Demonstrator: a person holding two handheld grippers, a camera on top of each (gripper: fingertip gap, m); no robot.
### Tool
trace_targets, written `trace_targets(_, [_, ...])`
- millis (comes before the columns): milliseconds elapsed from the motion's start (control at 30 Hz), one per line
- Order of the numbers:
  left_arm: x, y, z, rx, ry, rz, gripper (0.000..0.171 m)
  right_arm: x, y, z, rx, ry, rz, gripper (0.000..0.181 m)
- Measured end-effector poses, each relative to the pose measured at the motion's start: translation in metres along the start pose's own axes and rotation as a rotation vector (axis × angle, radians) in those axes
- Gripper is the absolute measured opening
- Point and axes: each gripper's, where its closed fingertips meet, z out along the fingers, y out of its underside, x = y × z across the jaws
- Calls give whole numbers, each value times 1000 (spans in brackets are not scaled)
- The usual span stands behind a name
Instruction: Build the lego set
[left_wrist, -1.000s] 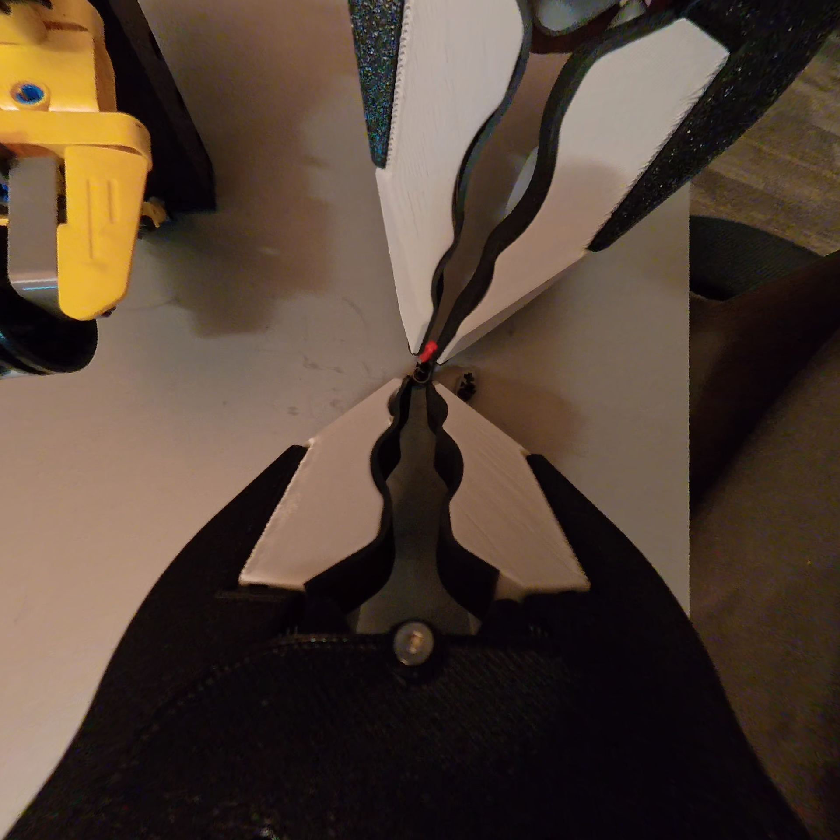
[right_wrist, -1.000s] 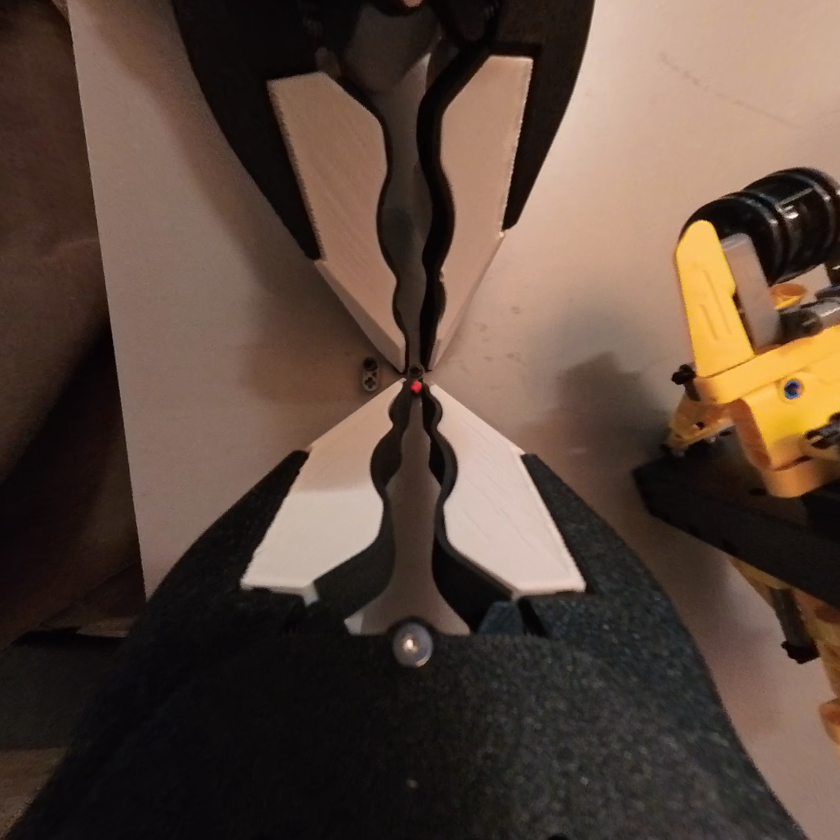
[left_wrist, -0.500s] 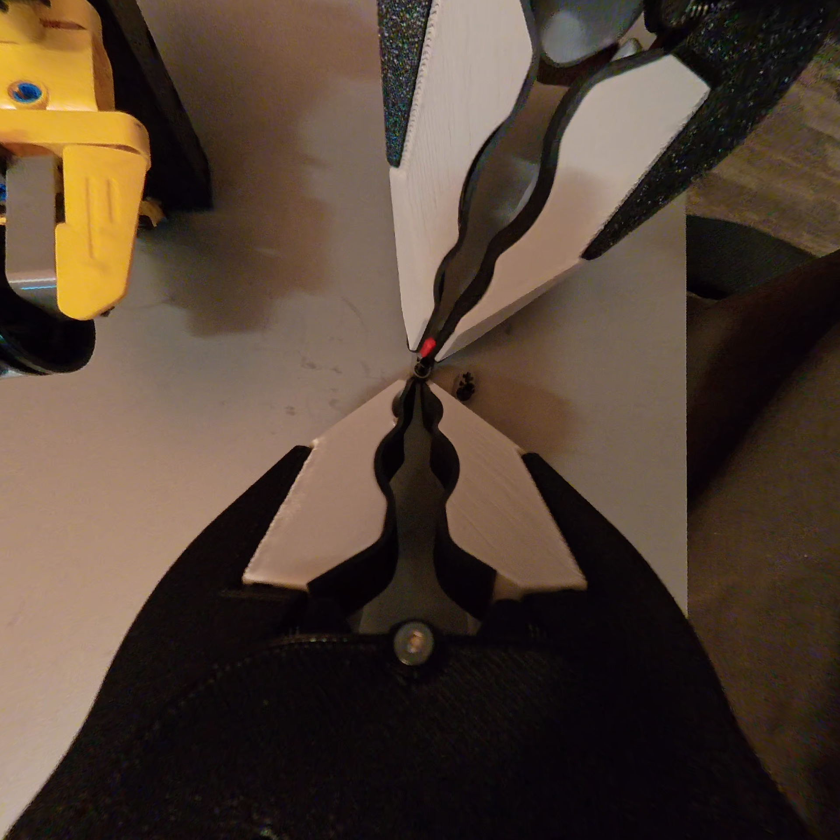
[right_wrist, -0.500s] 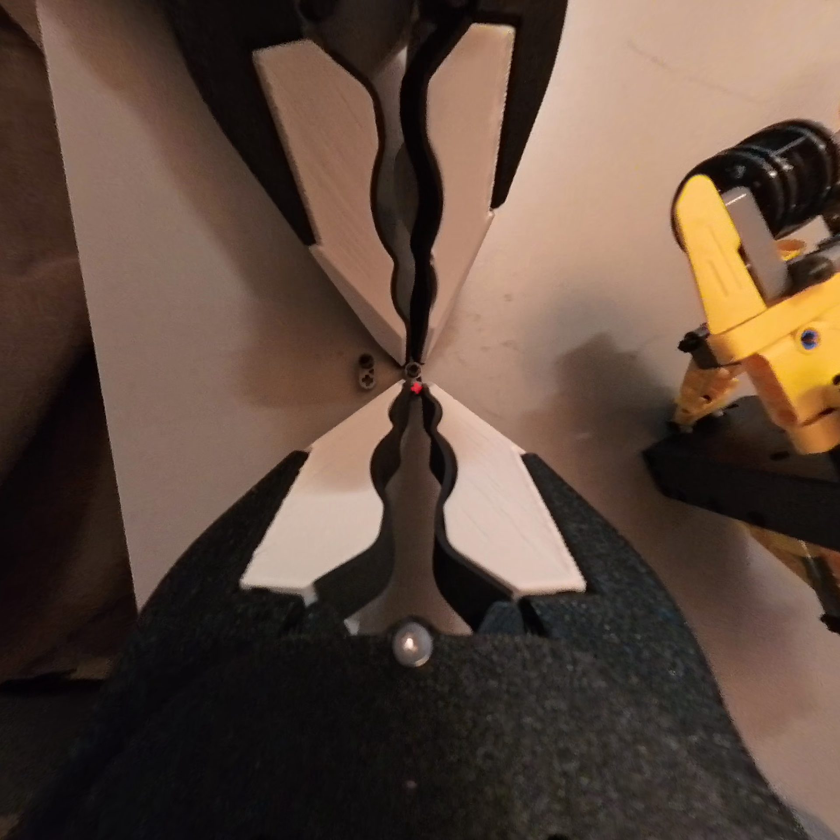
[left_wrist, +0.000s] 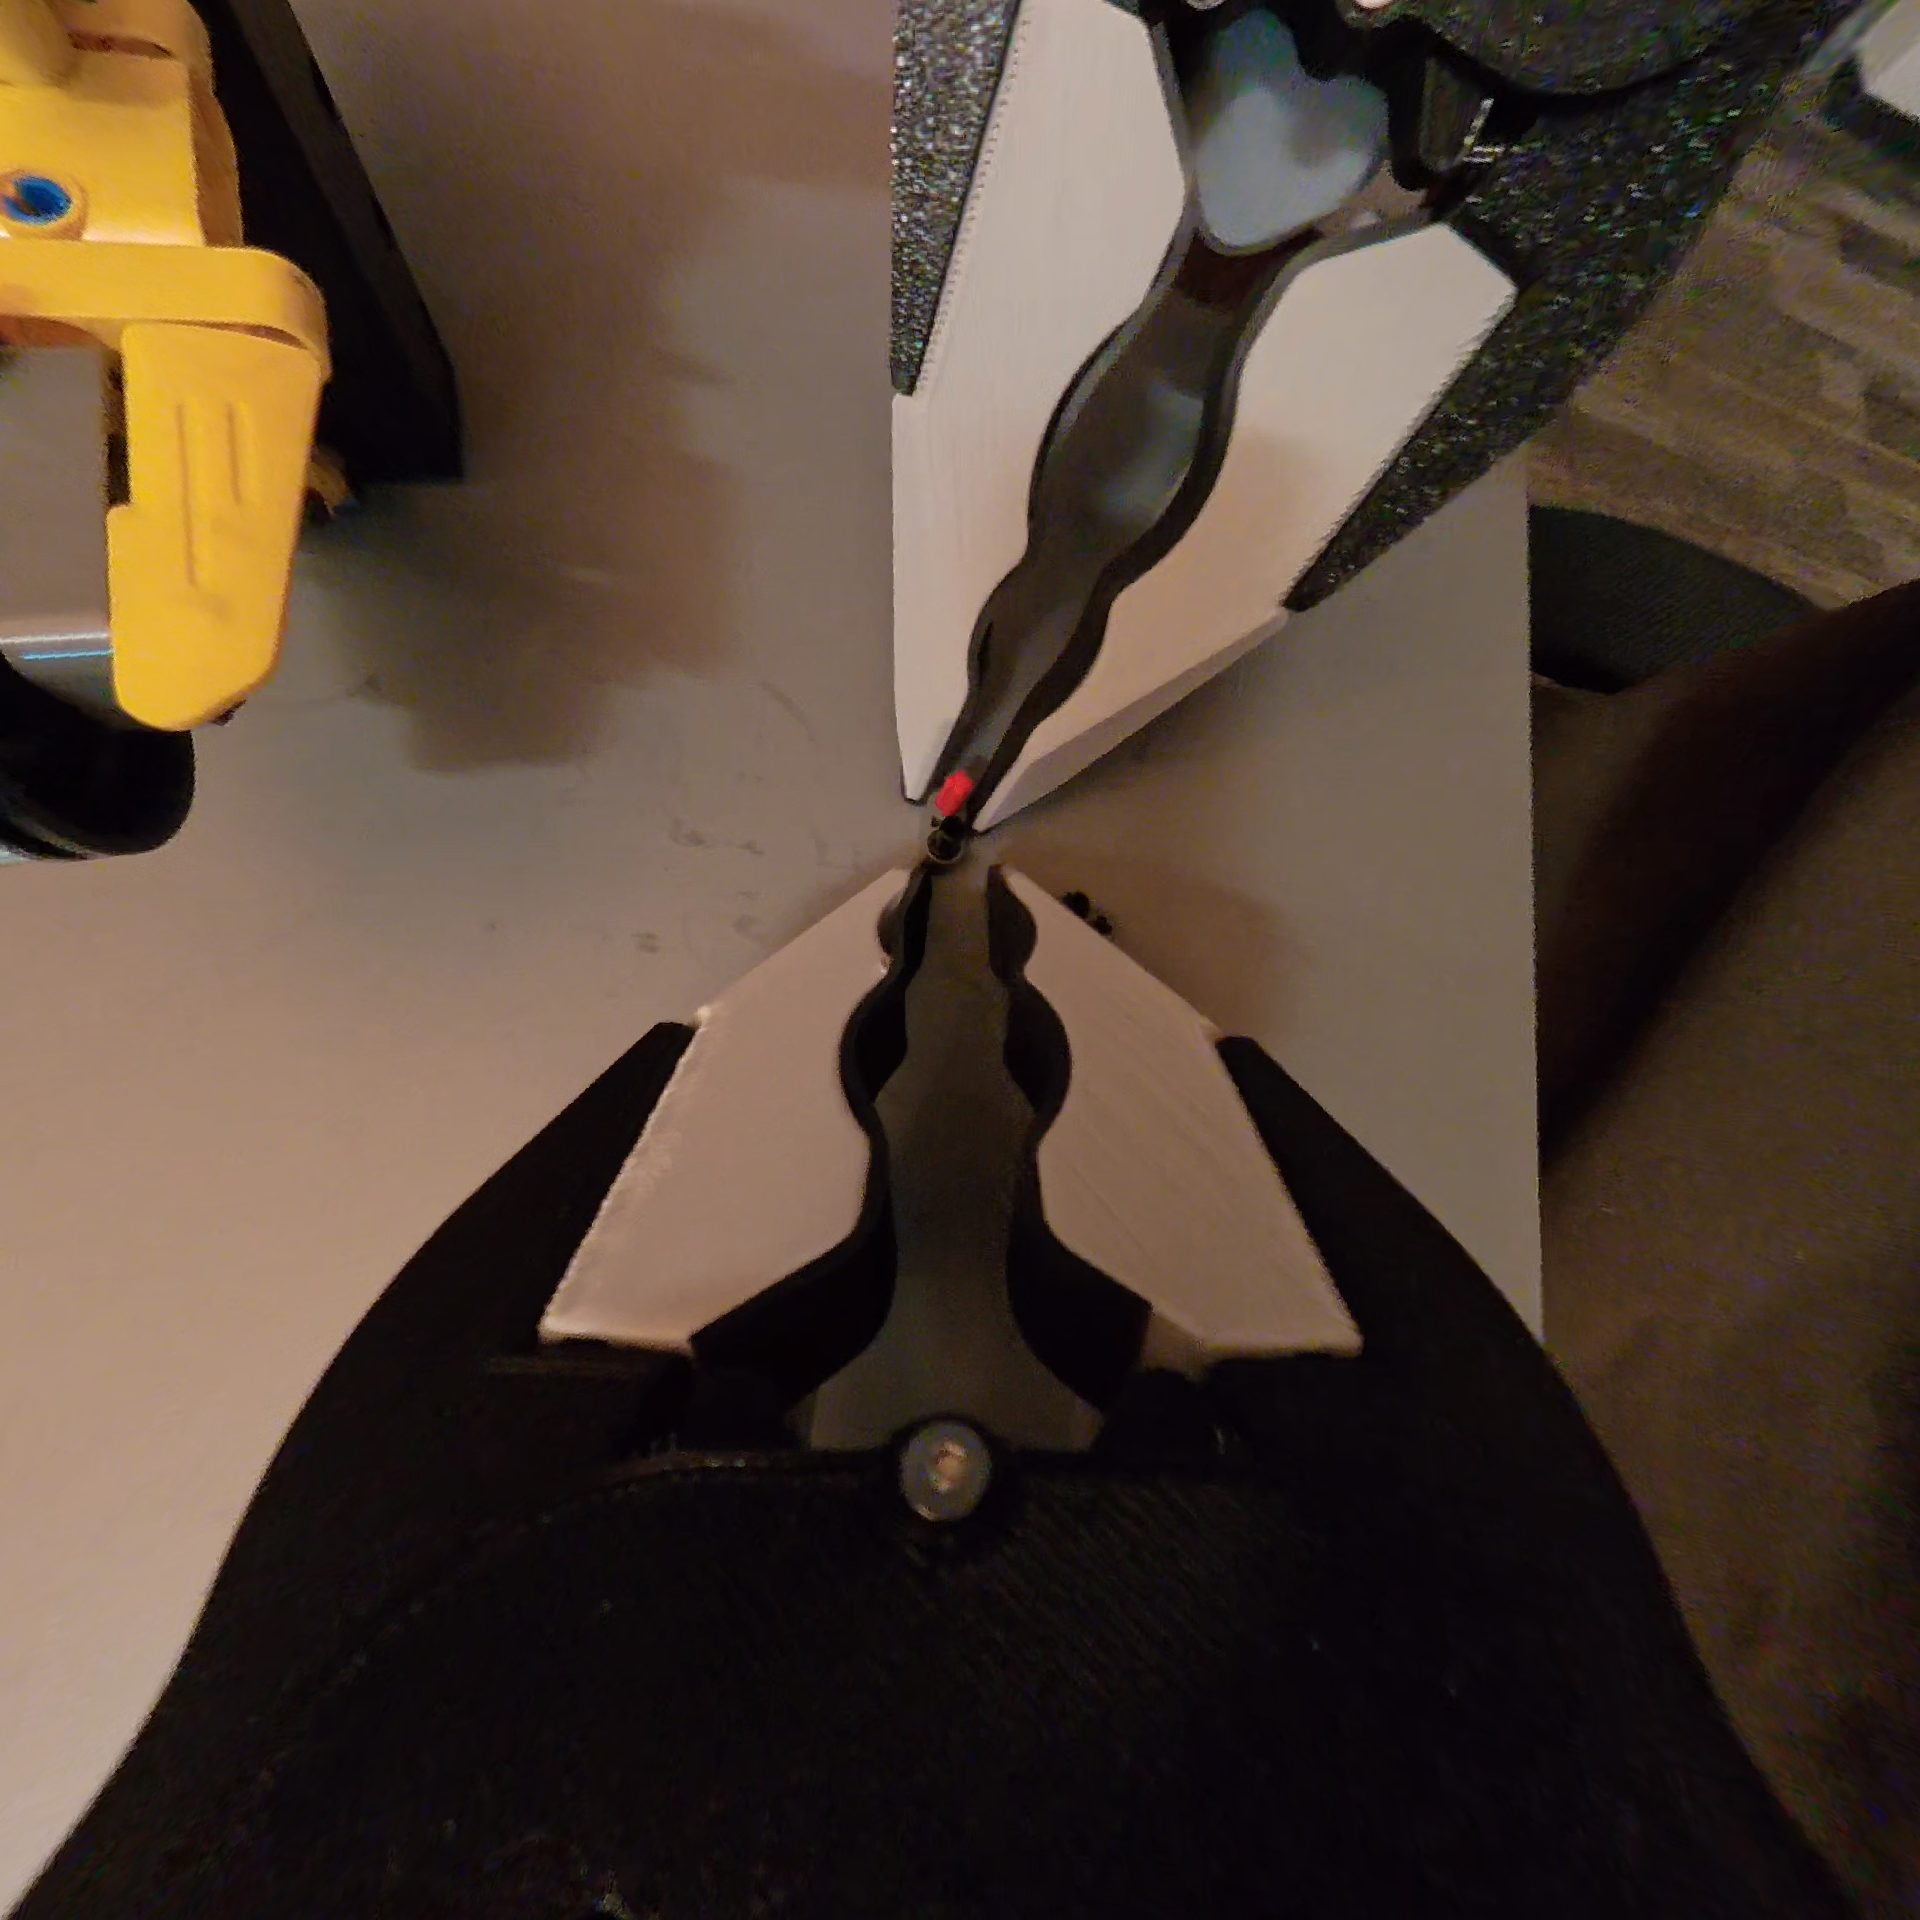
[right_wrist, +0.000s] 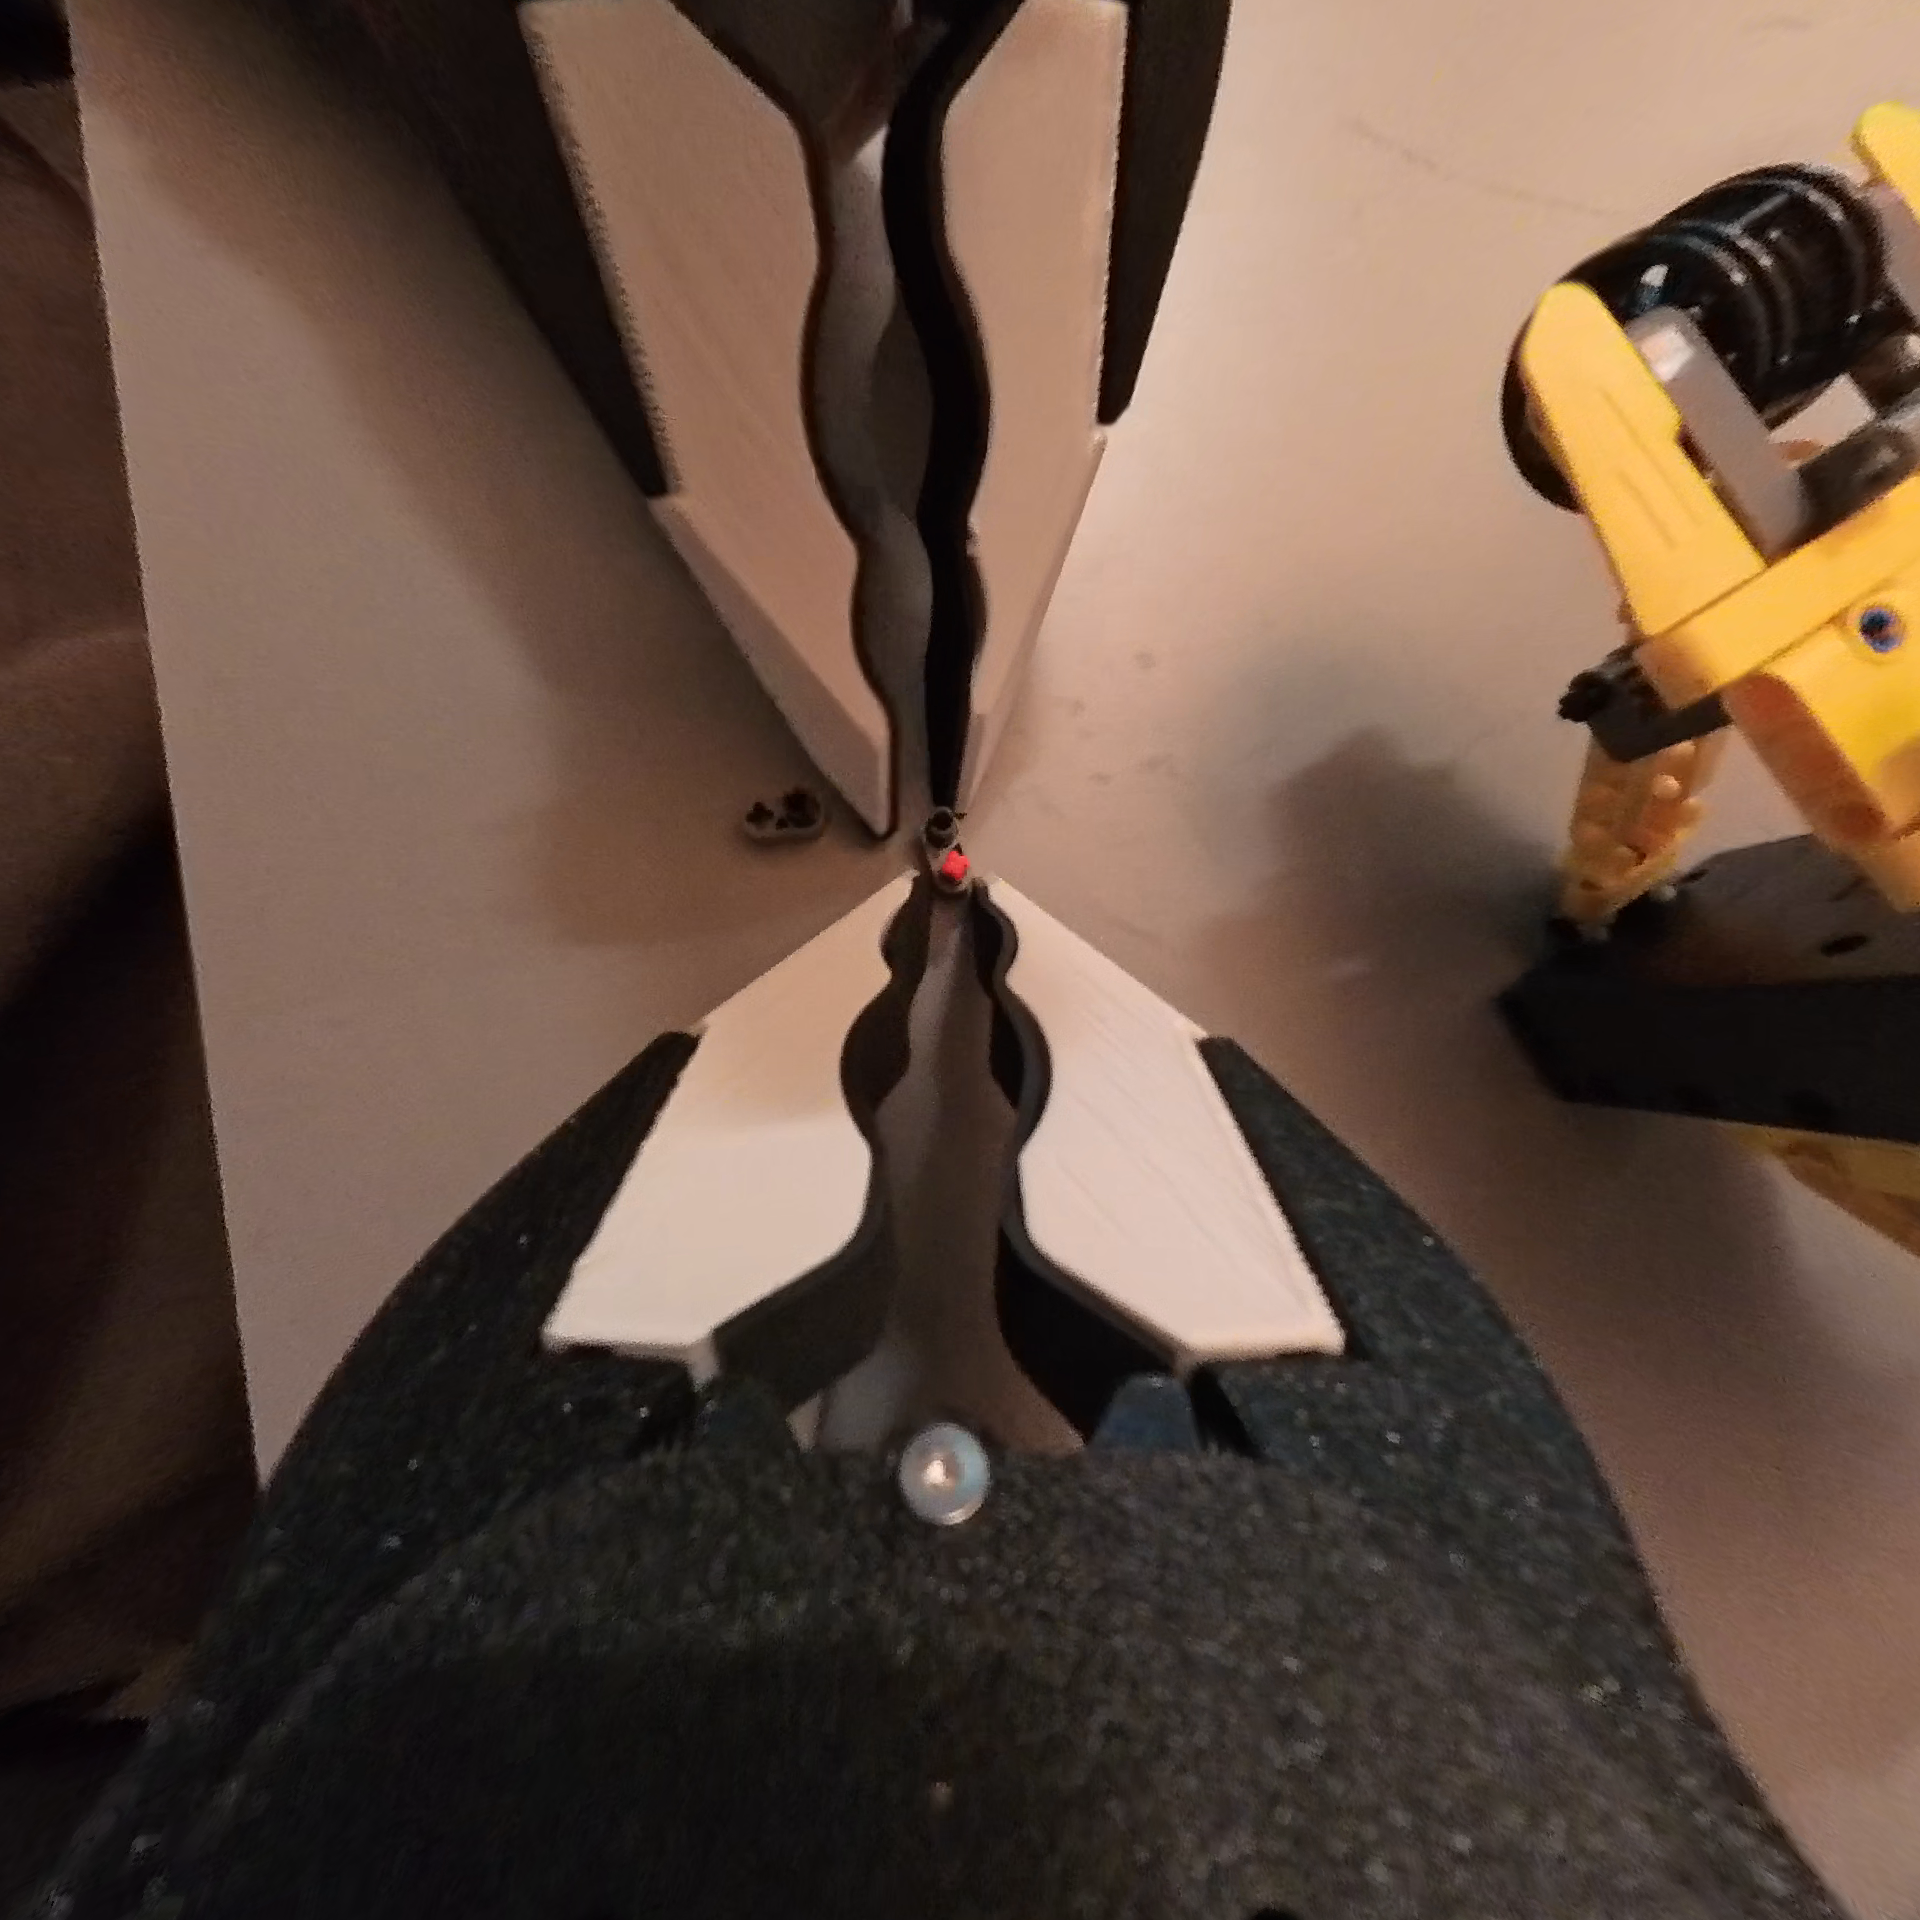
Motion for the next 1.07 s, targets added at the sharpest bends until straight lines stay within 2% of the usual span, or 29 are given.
trace_targets(100, [1,-2,-2,16,18,-17,24,1,-3,-2,39,-19,47,7])
trace_targets(200, [-2,-3,-4,33,32,-64,13,-1,-12,-9,104,-72,130,7])
trace_targets(300, [1,-9,-11,91,81,-97,11,-1,-19,-15,147,-116,201,7])
trace_targets(667, [12,-28,-37,273,309,-255,3,-8,-40,-24,209,-132,141,8])
trace_targets(700, [12,-30,-41,300,342,-286,3,-6,-44,-27,236,-112,123,11])
trace_targets(767, [13,-38,-52,375,440,-363,3,6,-54,-34,311,-5,48,32])
trace_targets(800, [14,-43,-60,423,505,-406,2,8,-60,-39,357,45,-10,36])
trace_targets(933, [10,-55,-82,564,724,-572,1,2,-84,-59,531,208,-247,35])
trace_targets(1067, [5,-58,-86,600,832,-666,1,1,-95,-62,573,322,-398,36])
